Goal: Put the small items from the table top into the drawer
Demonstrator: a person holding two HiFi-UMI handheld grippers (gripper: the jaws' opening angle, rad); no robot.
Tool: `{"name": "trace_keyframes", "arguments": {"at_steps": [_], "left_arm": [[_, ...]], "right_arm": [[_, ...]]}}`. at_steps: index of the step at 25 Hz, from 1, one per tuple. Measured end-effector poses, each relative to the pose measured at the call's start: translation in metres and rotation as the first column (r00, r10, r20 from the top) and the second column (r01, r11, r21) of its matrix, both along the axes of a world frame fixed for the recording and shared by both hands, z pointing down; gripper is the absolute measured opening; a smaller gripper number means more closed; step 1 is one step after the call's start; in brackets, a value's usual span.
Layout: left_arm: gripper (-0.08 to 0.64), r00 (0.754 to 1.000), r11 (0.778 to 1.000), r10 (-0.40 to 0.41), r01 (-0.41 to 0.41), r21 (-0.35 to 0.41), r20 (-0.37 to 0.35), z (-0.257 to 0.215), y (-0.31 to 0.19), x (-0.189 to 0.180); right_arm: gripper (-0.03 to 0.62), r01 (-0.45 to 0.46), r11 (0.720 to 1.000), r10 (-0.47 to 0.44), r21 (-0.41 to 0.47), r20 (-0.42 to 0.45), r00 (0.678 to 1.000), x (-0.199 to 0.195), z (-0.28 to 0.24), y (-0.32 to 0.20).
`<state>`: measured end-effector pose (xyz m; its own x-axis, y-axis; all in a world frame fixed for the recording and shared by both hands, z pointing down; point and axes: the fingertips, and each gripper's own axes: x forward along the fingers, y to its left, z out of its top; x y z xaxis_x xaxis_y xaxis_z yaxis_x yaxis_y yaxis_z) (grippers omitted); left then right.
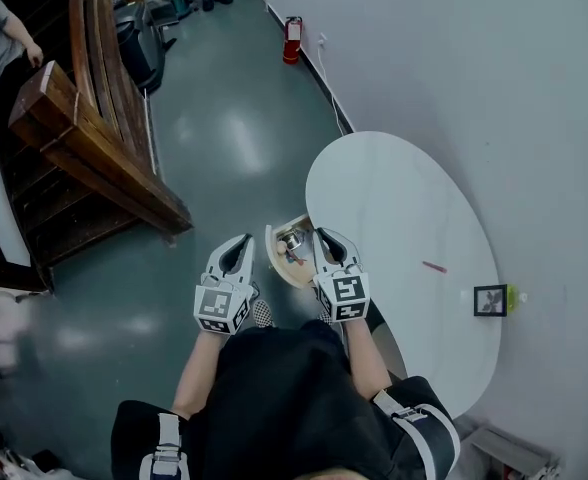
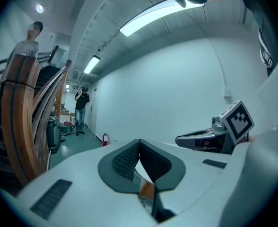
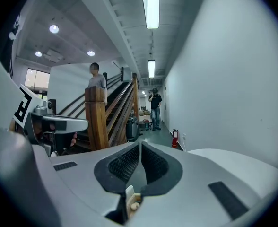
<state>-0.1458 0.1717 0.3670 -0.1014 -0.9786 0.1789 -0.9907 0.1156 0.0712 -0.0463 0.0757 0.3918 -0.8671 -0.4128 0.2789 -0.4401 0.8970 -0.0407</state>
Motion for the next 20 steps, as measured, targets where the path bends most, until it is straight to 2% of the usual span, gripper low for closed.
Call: {"name": "trace_keyframes", "arguments": {"at_steps": [12,20], "left_arm": [[0.02,0.998,0.998,0.061,-0.061,0.008,-0.002,-0.003,-0.01,0.025],[0.02,0.982,0.982,0.19,-0.19,-0.005,-0.016,0.001,-0.042,0.069]], "right_arm": [[0.04,-0.035,0.999,0.035,-0.001,0.0,0.999,0.021,0.0,-0.003],[0.04,-0.16,0.987,0.16,-0.013,-0.006,0.987,0.072,0.003,-0.024]]}}
